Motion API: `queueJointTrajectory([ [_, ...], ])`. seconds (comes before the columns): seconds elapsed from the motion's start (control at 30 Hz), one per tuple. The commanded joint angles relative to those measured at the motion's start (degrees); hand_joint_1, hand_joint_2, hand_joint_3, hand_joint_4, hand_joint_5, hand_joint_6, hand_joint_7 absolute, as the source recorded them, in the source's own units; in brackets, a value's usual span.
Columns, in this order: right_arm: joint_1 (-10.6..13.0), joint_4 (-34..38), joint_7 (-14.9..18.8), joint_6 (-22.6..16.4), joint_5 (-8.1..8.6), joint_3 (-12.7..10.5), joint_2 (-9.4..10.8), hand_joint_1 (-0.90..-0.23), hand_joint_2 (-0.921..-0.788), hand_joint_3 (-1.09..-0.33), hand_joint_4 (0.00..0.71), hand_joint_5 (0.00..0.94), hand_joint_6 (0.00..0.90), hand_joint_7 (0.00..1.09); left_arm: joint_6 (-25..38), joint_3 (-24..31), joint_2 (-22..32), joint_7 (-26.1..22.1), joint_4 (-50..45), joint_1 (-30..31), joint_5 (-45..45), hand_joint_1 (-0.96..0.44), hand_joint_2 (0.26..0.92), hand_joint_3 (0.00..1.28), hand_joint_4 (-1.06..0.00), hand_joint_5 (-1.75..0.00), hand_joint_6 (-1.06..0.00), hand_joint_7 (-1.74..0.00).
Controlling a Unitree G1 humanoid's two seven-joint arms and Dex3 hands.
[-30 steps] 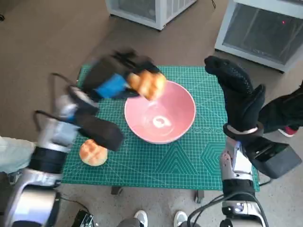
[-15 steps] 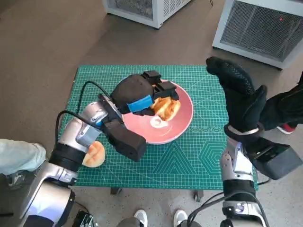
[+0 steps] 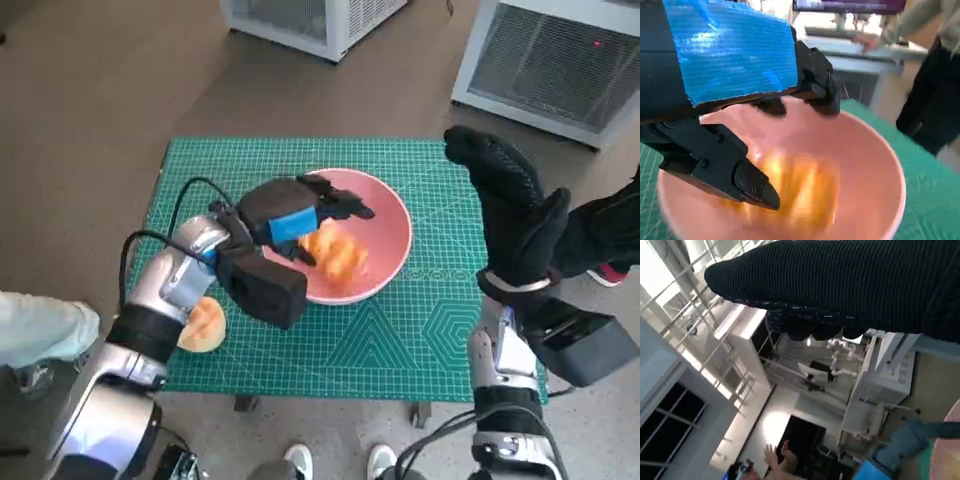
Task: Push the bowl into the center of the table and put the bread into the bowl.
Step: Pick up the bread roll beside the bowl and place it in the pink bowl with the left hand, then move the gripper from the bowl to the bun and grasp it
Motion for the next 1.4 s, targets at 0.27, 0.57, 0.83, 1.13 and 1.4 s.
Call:
queueJointTrajectory([
  [0.27, 1.65, 0.03, -1.98, 0.33, -2.11, 0.73, -0.08, -0.756, -0.921, -0.774, 0.27, 0.0, 0.164, 0.43, -5.18, 6.03, 7.51, -2.42, -9.61, 5.05, -6.66, -0.4, 0.778, 0.0, -0.12, -0.01, -0.23, -0.05],
  [0.57, 1.44, 0.38, -1.91, 0.58, -1.99, 1.4, 0.42, -0.755, -0.921, -0.782, 0.27, 0.001, 0.158, 0.43, -9.29, 12.17, 14.67, -3.67, -16.68, 10.28, -11.68, -0.45, 0.766, 0.0, -0.17, -0.02, -0.3, -0.07],
  [0.83, 1.2, 0.17, -0.57, 2.04, -0.1, 1.89, 0.76, -0.773, -0.921, -0.779, 0.271, 0.001, 0.151, 0.44, -8.35, 17.79, 20.82, -7.08, -22.2, 15.81, -16.88, -0.48, 0.753, 0.0, -0.21, -0.02, -0.35, -0.08],
  [1.13, 0.99, 0.23, 0.08, 2.91, 0.8, 2.53, 1.69, -0.774, -0.921, -0.771, 0.274, 0.003, 0.158, 0.46, -6.2, 21.79, 25.33, -10.81, -28.46, 22.62, -19.96, -0.49, 0.749, 0.0, -0.22, -0.01, -0.36, -0.07],
  [1.4, 1.1, -0.17, 0.09, 3.31, 0.57, 2.94, 2.04, -0.747, -0.921, -0.779, 0.284, 0.007, 0.173, 0.48, -5.54, 24.65, 28.09, -15.12, -31.14, 28.8, -24.97, -0.47, 0.754, 0.0, -0.22, -0.01, -0.38, -0.06],
])
